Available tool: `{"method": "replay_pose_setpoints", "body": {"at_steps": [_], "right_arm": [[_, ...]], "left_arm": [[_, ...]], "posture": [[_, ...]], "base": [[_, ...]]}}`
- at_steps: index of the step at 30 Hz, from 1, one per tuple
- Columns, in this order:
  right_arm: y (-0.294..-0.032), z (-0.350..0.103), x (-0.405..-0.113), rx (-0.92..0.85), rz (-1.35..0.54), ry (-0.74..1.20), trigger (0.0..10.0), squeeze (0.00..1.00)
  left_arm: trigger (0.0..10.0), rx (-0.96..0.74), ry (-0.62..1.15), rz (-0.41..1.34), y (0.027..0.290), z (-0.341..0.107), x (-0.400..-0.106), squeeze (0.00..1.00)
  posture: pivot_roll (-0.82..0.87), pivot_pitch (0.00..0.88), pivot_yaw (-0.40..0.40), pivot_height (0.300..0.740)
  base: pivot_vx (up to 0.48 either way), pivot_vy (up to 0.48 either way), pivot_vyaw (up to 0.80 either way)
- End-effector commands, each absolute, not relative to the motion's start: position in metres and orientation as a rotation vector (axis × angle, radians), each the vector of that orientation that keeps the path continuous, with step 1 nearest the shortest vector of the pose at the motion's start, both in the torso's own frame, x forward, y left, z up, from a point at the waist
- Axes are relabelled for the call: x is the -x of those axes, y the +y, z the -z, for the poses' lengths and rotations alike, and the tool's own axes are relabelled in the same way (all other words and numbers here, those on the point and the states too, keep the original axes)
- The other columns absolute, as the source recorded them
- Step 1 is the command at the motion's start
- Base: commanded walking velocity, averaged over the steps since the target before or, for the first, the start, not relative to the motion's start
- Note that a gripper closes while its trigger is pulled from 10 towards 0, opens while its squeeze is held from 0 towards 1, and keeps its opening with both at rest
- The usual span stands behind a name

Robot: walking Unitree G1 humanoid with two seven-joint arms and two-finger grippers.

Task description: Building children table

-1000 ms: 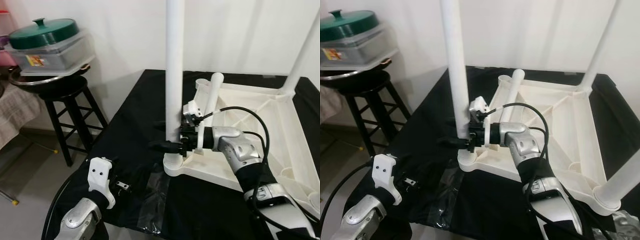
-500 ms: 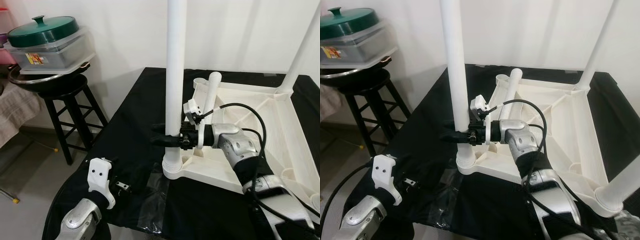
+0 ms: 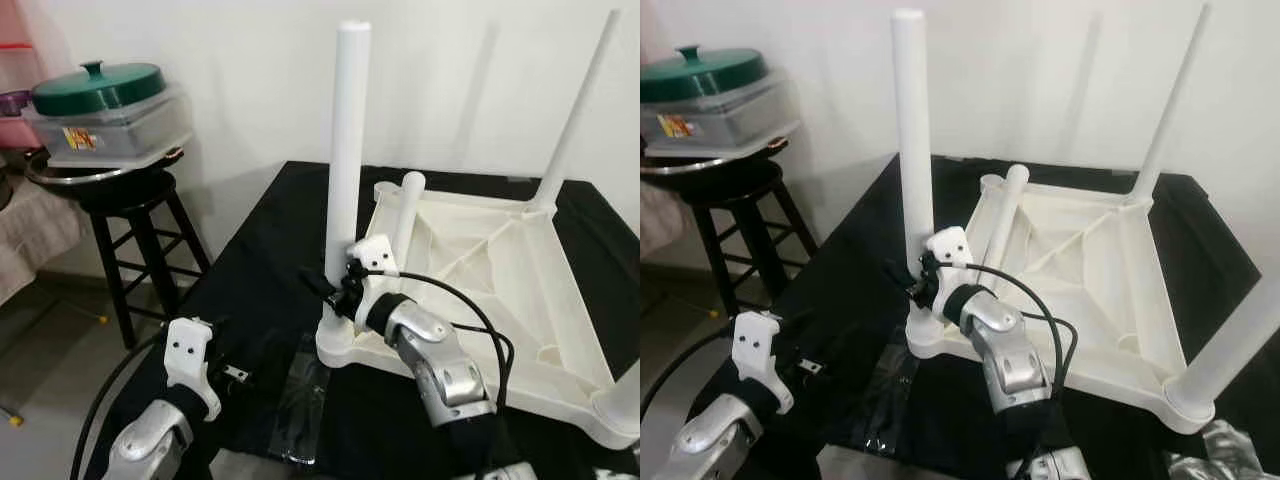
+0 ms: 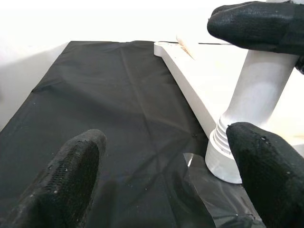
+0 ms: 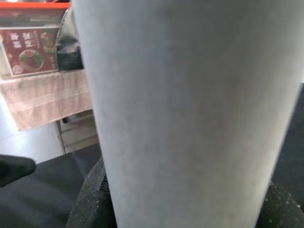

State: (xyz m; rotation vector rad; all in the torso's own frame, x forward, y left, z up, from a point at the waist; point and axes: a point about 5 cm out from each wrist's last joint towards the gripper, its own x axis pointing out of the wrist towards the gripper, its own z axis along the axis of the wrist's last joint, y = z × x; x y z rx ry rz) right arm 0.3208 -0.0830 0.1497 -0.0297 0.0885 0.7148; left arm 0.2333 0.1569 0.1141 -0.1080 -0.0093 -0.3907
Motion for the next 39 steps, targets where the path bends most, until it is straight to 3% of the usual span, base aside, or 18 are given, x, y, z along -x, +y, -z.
{"method": "replay_pose_setpoints", "body": {"at_steps": [1, 2, 3, 5, 6, 10, 12, 16, 17, 23, 24, 26, 27, 34, 39], "right_arm": [[-0.087, -0.107, -0.311, 0.026, -0.702, 0.325, 10.0, 0.00], [-0.087, -0.107, -0.311, 0.026, -0.702, 0.325, 10.0, 0.00], [-0.086, -0.109, -0.310, 0.007, -0.739, 0.325, 10.0, 0.20], [-0.085, -0.111, -0.310, -0.006, -0.765, 0.323, 10.0, 0.20], [-0.085, -0.115, -0.310, -0.034, -0.774, 0.317, 10.0, 1.00], [-0.082, -0.137, -0.312, -0.069, -0.995, 0.224, 10.0, 1.00], [-0.089, -0.162, -0.311, -0.030, -1.234, 0.121, 10.0, 0.99], [-0.092, -0.168, -0.311, -0.013, -1.292, 0.100, 10.0, 0.99], [-0.101, -0.171, -0.320, 0.025, -1.376, 0.114, 10.0, 0.00], [-0.106, -0.172, -0.334, 0.072, -1.455, 0.172, 10.0, 0.00], [-0.105, -0.174, -0.338, 0.068, -1.462, 0.179, 2.6, 0.00], [-0.104, -0.176, -0.342, 0.051, -1.464, 0.185, 3.1, 0.00], [-0.104, -0.178, -0.345, 0.037, -1.466, 0.191, 0.0, 0.00], [-0.109, -0.177, -0.348, 0.025, -1.480, 0.225, 0.0, 0.00], [-0.121, -0.150, -0.341, 0.054, -1.378, 0.289, 0.0, 0.00]], "left_arm": [[10.0, 0.102, 0.002, 0.388, 0.161, -0.113, -0.233, 0.00], [10.0, 0.102, 0.002, 0.388, 0.161, -0.113, -0.233, 0.00], [10.0, 0.103, 0.000, 0.386, 0.161, -0.113, -0.233, 0.00], [10.0, 0.104, -0.001, 0.384, 0.162, -0.113, -0.233, 0.00], [10.0, 0.105, 0.000, 0.385, 0.162, -0.113, -0.234, 0.00], [10.0, 0.105, 0.002, 0.391, 0.162, -0.114, -0.234, 0.00], [10.0, 0.103, 0.004, 0.397, 0.161, -0.113, -0.236, 0.00], [10.0, 0.103, 0.004, 0.398, 0.160, -0.113, -0.236, 0.00], [10.0, 0.101, 0.004, 0.400, 0.159, -0.113, -0.237, 0.00], [10.0, 0.092, 0.004, 0.402, 0.158, -0.113, -0.237, 0.00], [10.0, 0.090, 0.004, 0.402, 0.158, -0.112, -0.237, 0.00], [10.0, 0.088, 0.005, 0.402, 0.157, -0.112, -0.238, 0.00], [10.0, 0.086, 0.005, 0.402, 0.157, -0.112, -0.238, 0.00], [10.0, 0.082, 0.003, 0.400, 0.157, -0.112, -0.237, 0.00], [10.0, 0.085, -0.002, 0.401, 0.157, -0.113, -0.235, 0.00]], "posture": [[-0.03, 0.005, 0.042, 0.740], [-0.03, 0.005, 0.042, 0.740], [-0.03, 0.006, 0.043, 0.740], [-0.03, 0.007, 0.042, 0.740], [-0.03, 0.007, 0.042, 0.740], [-0.02, 0.002, 0.046, 0.740], [-0.02, 0.000, 0.043, 0.740], [-0.02, 0.000, 0.043, 0.740], [0.00, 0.000, 0.032, 0.740], [0.01, 0.000, 0.026, 0.740], [0.02, 0.000, 0.024, 0.740], [0.02, 0.000, 0.021, 0.740], [0.02, 0.000, 0.021, 0.740], [0.02, 0.000, 0.020, 0.740], [0.02, 0.000, 0.015, 0.740]], "base": [[0.000, 0.000, 0.00], [0.000, 0.000, 0.00], [0.000, 0.000, 0.00], [0.000, 0.000, 0.00], [0.000, 0.000, 0.00], [0.000, 0.000, 0.00], [0.000, 0.000, 0.00], [0.000, 0.000, 0.00], [0.000, 0.000, 0.00], [0.000, 0.000, 0.00], [0.000, 0.000, 0.00], [0.000, 0.000, 0.00], [0.000, 0.000, 0.00], [0.000, 0.000, 0.00], [0.000, 0.000, 0.00]]}}
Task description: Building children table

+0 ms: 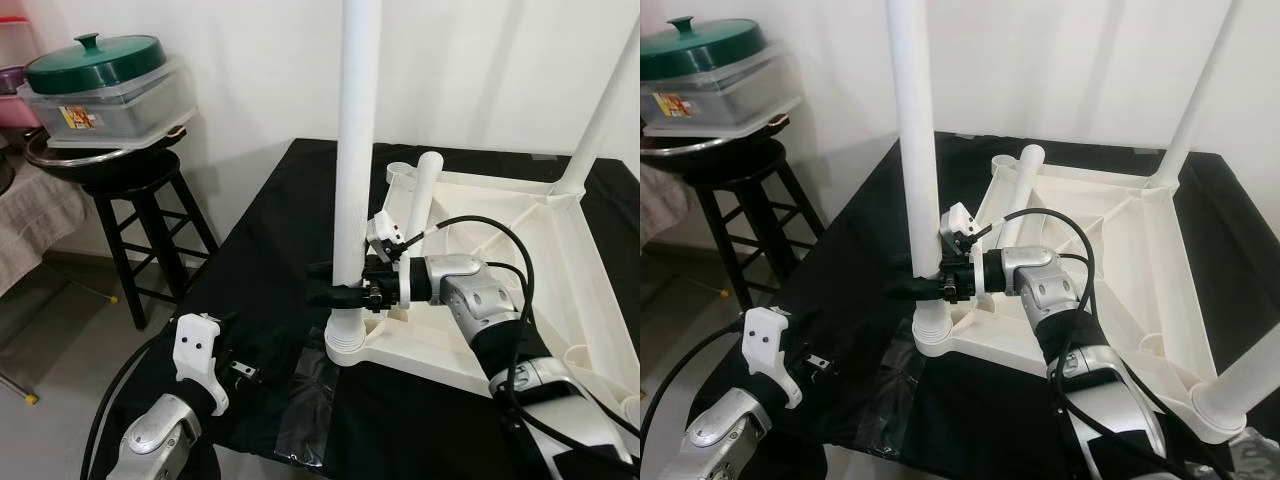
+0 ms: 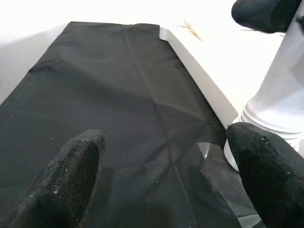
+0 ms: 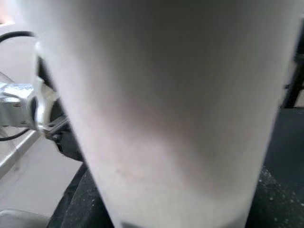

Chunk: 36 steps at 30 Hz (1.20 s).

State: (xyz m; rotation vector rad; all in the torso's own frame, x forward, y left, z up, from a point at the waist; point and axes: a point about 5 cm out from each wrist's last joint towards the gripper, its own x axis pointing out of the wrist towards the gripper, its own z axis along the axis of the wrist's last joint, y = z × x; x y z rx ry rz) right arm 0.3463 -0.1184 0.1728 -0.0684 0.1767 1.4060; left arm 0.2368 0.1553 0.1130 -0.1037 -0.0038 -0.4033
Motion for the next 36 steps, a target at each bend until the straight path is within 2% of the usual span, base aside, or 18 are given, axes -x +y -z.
{"method": "replay_pose_setpoints", "body": {"at_steps": [1, 2, 3, 4, 6, 9, 11, 15, 16, 17, 18, 21, 22, 25, 29, 30, 31, 36], "right_arm": [[-0.118, -0.131, -0.337, 0.092, -1.244, 0.337, 0.0, 0.00], [-0.118, -0.131, -0.337, 0.092, -1.244, 0.337, 0.0, 0.00], [-0.102, -0.124, -0.341, -0.118, -0.824, 0.272, 0.0, 0.00], [-0.095, -0.111, -0.328, -0.331, -0.519, 0.350, 0.0, 0.00], [-0.079, -0.104, -0.291, -0.049, -0.608, 0.364, 0.0, 0.00], [-0.087, -0.106, -0.300, 0.056, -0.732, 0.333, 0.0, 0.00], [-0.102, -0.107, -0.315, 0.029, -0.689, 0.336, 0.0, 0.00], [-0.102, -0.110, -0.318, 0.037, -0.693, 0.339, 0.0, 0.00], [-0.099, -0.114, -0.315, 0.081, -0.697, 0.343, 9.0, 0.00], [-0.099, -0.114, -0.315, 0.081, -0.697, 0.343, 9.0, 0.00], [-0.098, -0.119, -0.314, 0.095, -0.695, 0.334, 10.0, 0.00], [-0.099, -0.132, -0.315, 0.089, -0.730, 0.306, 10.0, 0.00], [-0.102, -0.144, -0.321, 0.074, -0.816, 0.281, 10.0, 1.00], [-0.102, -0.148, -0.323, 0.073, -0.850, 0.274, 10.0, 1.00], [-0.101, -0.174, -0.328, 0.079, -1.100, 0.150, 10.0, 1.00], [-0.102, -0.182, -0.331, 0.104, -1.217, 0.114, 10.0, 0.15], [-0.105, -0.187, -0.334, 0.106, -1.300, 0.112, 10.0, 0.00], [-0.104, -0.196, -0.344, 0.102, -1.424, 0.125, 10.0, 0.00]], "left_arm": [[10.0, 0.085, -0.003, 0.402, 0.158, -0.113, -0.233, 0.00], [10.0, 0.085, -0.003, 0.402, 0.158, -0.113, -0.233, 0.00], [10.0, 0.084, -0.004, 0.406, 0.160, -0.114, -0.232, 0.00], [10.0, 0.082, -0.003, 0.416, 0.161, -0.114, -0.231, 0.00], [10.0, 0.071, -0.002, 0.478, 0.158, -0.115, -0.227, 0.00], [10.0, 0.034, 0.000, 0.580, 0.153, -0.114, -0.221, 0.00], [10.0, -0.049, -0.007, 0.665, 0.150, -0.114, -0.215, 0.00], [10.0, -0.154, -0.030, 0.690, 0.154, -0.114, -0.208, 0.00], [10.0, -0.146, -0.052, 0.698, 0.154, -0.116, -0.204, 0.00], [10.0, -0.146, -0.052, 0.698, 0.154, -0.116, -0.204, 0.00], [10.0, -0.134, -0.068, 0.704, 0.152, -0.117, -0.200, 0.00], [10.0, -0.119, -0.089, 0.707, 0.149, -0.118, -0.196, 0.00], [10.0, -0.098, -0.101, 0.742, 0.142, -0.119, -0.193, 0.00], [10.0, -0.088, -0.105, 0.754, 0.139, -0.120, -0.192, 0.00], [10.0, -0.022, -0.119, 0.763, 0.138, -0.121, -0.193, 0.00], [10.0, -0.004, -0.117, 0.764, 0.138, -0.120, -0.195, 0.00], [10.0, 0.000, -0.114, 0.768, 0.138, -0.119, -0.195, 0.00], [10.0, 0.006, -0.100, 0.766, 0.140, -0.115, -0.195, 0.00]], "posture": [[0.02, 0.006, 0.014, 0.740], [0.02, 0.006, 0.014, 0.740], [0.01, 0.016, 0.024, 0.740], [0.00, 0.024, 0.032, 0.740], [-0.03, 0.029, 0.051, 0.740], [-0.03, 0.018, 0.054, 0.740], [-0.03, 0.015, 0.049, 0.740], [-0.03, 0.016, 0.056, 0.740], [-0.04, 0.019, 0.061, 0.740], [-0.04, 0.019, 0.061, 0.740], [-0.05, 0.017, 0.060, 0.740], [-0.04, 0.015, 0.062, 0.740], [-0.04, 0.012, 0.060, 0.740], [-0.04, 0.012, 0.060, 0.740], [-0.03, 0.010, 0.058, 0.740], [-0.02, 0.007, 0.053, 0.740], [-0.01, 0.004, 0.047, 0.740], [-0.01, 0.000, 0.046, 0.740]], "base": [[0.000, 0.000, 0.00], [0.000, 0.000, 0.00], [0.000, 0.000, 0.00], [0.000, 0.000, 0.00], [0.000, 0.000, 0.00], [0.000, 0.000, 0.00], [0.000, 0.000, 0.00], [0.000, 0.000, 0.00], [0.000, 0.000, 0.00], [0.000, 0.000, 0.00], [0.000, 0.000, 0.00], [0.000, 0.000, 0.00], [0.000, 0.000, 0.00], [0.000, 0.000, 0.00], [0.000, 0.000, 0.00], [0.000, 0.000, 0.00], [0.000, 0.000, 0.00], [0.000, 0.000, 0.00]]}}
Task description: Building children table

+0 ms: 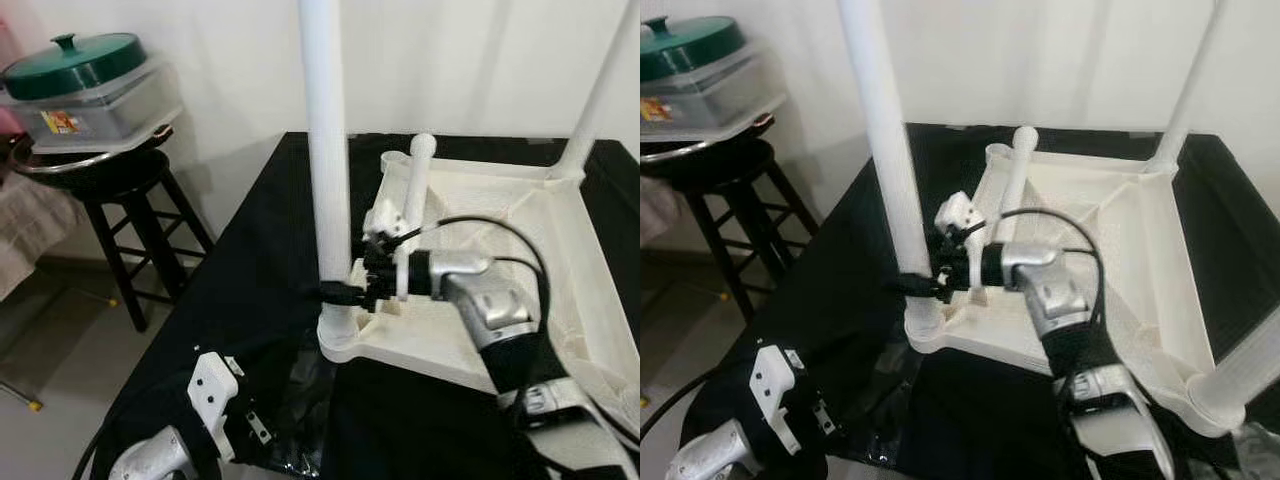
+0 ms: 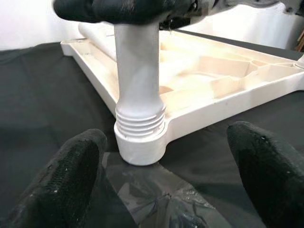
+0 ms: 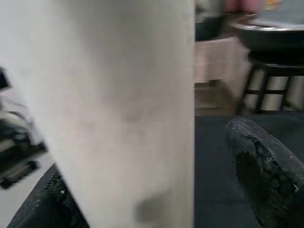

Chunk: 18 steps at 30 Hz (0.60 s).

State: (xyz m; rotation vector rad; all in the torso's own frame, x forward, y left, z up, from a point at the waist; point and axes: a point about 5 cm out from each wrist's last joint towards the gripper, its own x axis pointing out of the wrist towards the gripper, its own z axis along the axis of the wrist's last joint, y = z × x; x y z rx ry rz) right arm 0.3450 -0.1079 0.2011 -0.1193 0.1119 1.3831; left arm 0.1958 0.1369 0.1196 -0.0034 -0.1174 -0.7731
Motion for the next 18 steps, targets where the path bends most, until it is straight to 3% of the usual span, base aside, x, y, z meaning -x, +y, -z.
{"method": "replay_pose_setpoints", "body": {"at_steps": [1, 3, 4, 5, 16, 18], "right_arm": [[-0.104, -0.196, -0.344, 0.102, -1.424, 0.125, 10.0, 0.00], [-0.103, -0.197, -0.348, 0.091, -1.435, 0.136, 10.0, 0.00], [-0.102, -0.197, -0.352, 0.069, -1.434, 0.155, 8.2, 0.00], [-0.101, -0.195, -0.357, 0.051, -1.410, 0.174, 0.0, 0.00], [-0.121, -0.192, -0.358, 0.003, -1.390, 0.151, 0.0, 0.00], [-0.129, -0.187, -0.357, 0.057, -1.296, 0.162, 0.0, 0.00]], "left_arm": [[10.0, 0.006, -0.100, 0.766, 0.140, -0.115, -0.195, 0.00], [10.0, 0.017, -0.092, 0.755, 0.142, -0.113, -0.194, 0.00], [10.0, 0.028, -0.078, 0.740, 0.143, -0.111, -0.192, 0.00], [10.0, 0.043, -0.069, 0.722, 0.144, -0.109, -0.191, 0.00], [10.0, 0.077, -0.050, 0.735, 0.144, -0.109, -0.196, 0.00], [10.0, 0.085, -0.052, 0.749, 0.144, -0.110, -0.195, 0.00]], "posture": [[-0.01, 0.000, 0.046, 0.740], [0.00, 0.000, 0.046, 0.740], [0.01, 0.000, 0.044, 0.740], [0.01, 0.000, 0.040, 0.740], [-0.04, 0.018, 0.072, 0.740], [-0.05, 0.027, 0.068, 0.740]], "base": [[0.000, 0.000, 0.00], [0.000, 0.000, 0.00], [0.000, 0.000, 0.00], [0.000, 0.000, 0.00], [0.000, 0.000, 0.00], [0.000, 0.000, 0.00]]}}
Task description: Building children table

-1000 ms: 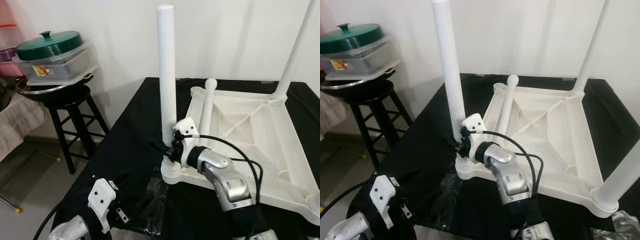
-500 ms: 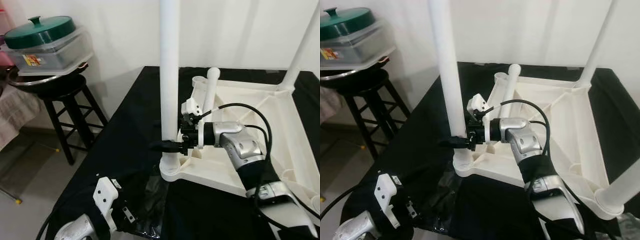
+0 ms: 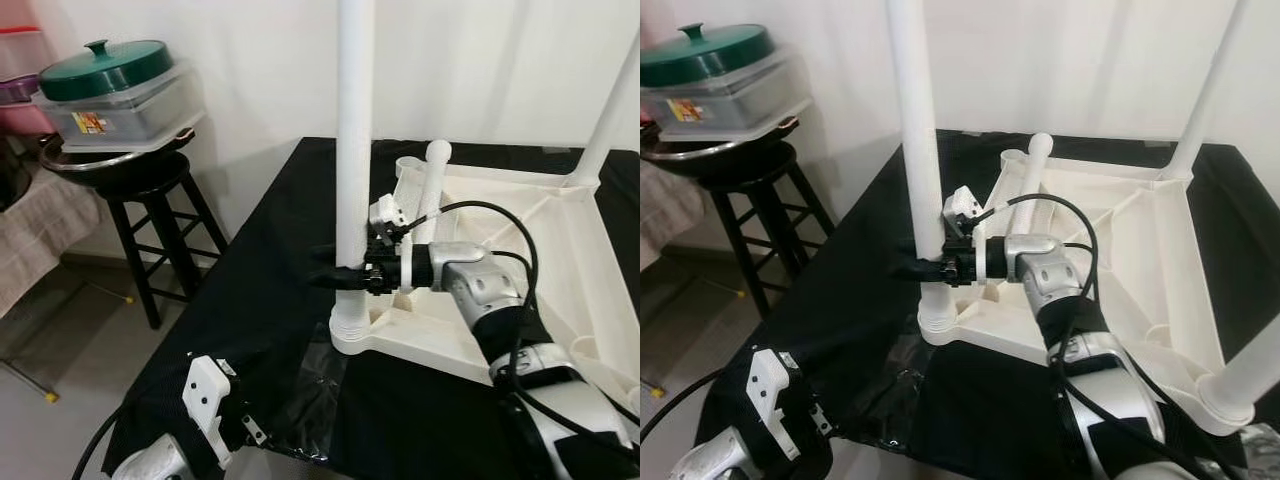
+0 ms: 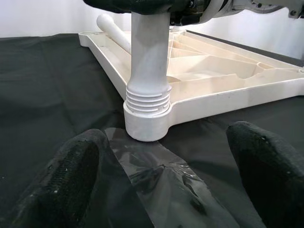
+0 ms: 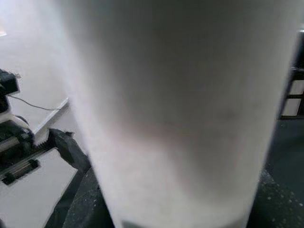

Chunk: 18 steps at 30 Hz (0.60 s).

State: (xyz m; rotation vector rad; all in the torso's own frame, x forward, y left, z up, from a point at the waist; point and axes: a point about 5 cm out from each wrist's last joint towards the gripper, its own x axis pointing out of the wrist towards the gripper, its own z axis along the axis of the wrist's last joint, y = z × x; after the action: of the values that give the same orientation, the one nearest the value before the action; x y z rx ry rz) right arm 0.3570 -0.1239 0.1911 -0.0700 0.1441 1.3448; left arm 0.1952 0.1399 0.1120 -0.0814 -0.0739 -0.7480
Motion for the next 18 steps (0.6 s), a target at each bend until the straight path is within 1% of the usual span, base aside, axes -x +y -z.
{"method": "replay_pose_setpoints", "body": {"at_steps": [1, 2, 3, 4, 5, 6, 8, 9, 10, 11, 14, 17, 18], "right_arm": [[-0.129, -0.187, -0.357, 0.057, -1.296, 0.162, 0.0, 0.00], [-0.131, -0.179, -0.355, 0.095, -1.211, 0.183, 0.0, 0.00], [-0.131, -0.179, -0.355, 0.095, -1.211, 0.183, 0.0, 0.00], [-0.125, -0.164, -0.354, 0.088, -0.887, 0.171, 0.0, 0.00], [-0.127, -0.149, -0.344, 0.003, -0.523, 0.148, 0.0, 0.00], [-0.118, -0.129, -0.320, -0.050, -0.443, 0.191, 0.0, 0.00], [-0.118, -0.129, -0.320, -0.050, -0.443, 0.191, 0.0, 0.00], [-0.109, -0.117, -0.307, -0.039, -0.479, 0.245, 0.0, 0.00], [-0.103, -0.113, -0.303, -0.048, -0.558, 0.273, 0.0, 0.00], [-0.102, -0.116, -0.308, -0.002, -0.615, 0.269, 0.0, 0.00], [-0.102, -0.117, -0.313, 0.024, -0.629, 0.267, 0.0, 0.00], [-0.096, -0.114, -0.312, 0.072, -0.675, 0.284, 0.0, 0.00], [-0.089, -0.121, -0.313, 0.052, -0.725, 0.265, 10.0, 0.00]], "left_arm": [[10.0, 0.085, -0.052, 0.749, 0.144, -0.110, -0.195, 0.00], [10.0, 0.091, -0.054, 0.750, 0.145, -0.110, -0.195, 0.00], [10.0, 0.091, -0.054, 0.750, 0.145, -0.110, -0.195, 0.00], [10.0, 0.095, -0.054, 0.746, 0.147, -0.111, -0.194, 0.00], [10.0, 0.099, -0.055, 0.740, 0.149, -0.112, -0.193, 0.00], [10.0, 0.105, -0.059, 0.733, 0.150, -0.112, -0.193, 0.00], [10.0, 0.105, -0.059, 0.733, 0.150, -0.112, -0.193, 0.00], [10.0, 0.108, -0.059, 0.729, 0.151, -0.112, -0.194, 0.00], [10.0, 0.110, -0.059, 0.727, 0.150, -0.112, -0.195, 0.00], [10.0, 0.107, -0.055, 0.732, 0.149, -0.112, -0.196, 0.00], [10.0, 0.103, -0.050, 0.740, 0.148, -0.112, -0.197, 0.00], [10.0, 0.106, -0.039, 0.746, 0.148, -0.111, -0.197, 0.00], [10.0, 0.108, -0.035, 0.731, 0.148, -0.111, -0.198, 0.00]], "posture": [[-0.05, 0.027, 0.068, 0.740], [-0.05, 0.027, 0.068, 0.740], [-0.05, 0.027, 0.068, 0.740], [-0.05, 0.051, 0.045, 0.740], [-0.07, 0.061, 0.049, 0.740], [-0.07, 0.072, 0.065, 0.740], [-0.07, 0.072, 0.065, 0.740], [-0.09, 0.057, 0.072, 0.740], [-0.08, 0.046, 0.056, 0.740], [-0.07, 0.047, 0.050, 0.740], [-0.05, 0.050, 0.037, 0.740], [-0.05, 0.046, 0.036, 0.740], [-0.05, 0.045, 0.040, 0.740]], "base": [[0.000, 0.000, 0.00], [0.000, 0.000, 0.00], [0.000, 0.000, 0.00], [0.000, 0.000, 0.00], [0.000, 0.000, 0.00], [0.000, 0.000, 0.00], [0.000, 0.000, 0.00], [0.000, 0.000, 0.00], [0.000, 0.000, 0.00], [0.000, 0.000, 0.00], [0.000, 0.000, 0.00], [0.000, 0.000, 0.00], [0.000, 0.000, 0.00]]}}
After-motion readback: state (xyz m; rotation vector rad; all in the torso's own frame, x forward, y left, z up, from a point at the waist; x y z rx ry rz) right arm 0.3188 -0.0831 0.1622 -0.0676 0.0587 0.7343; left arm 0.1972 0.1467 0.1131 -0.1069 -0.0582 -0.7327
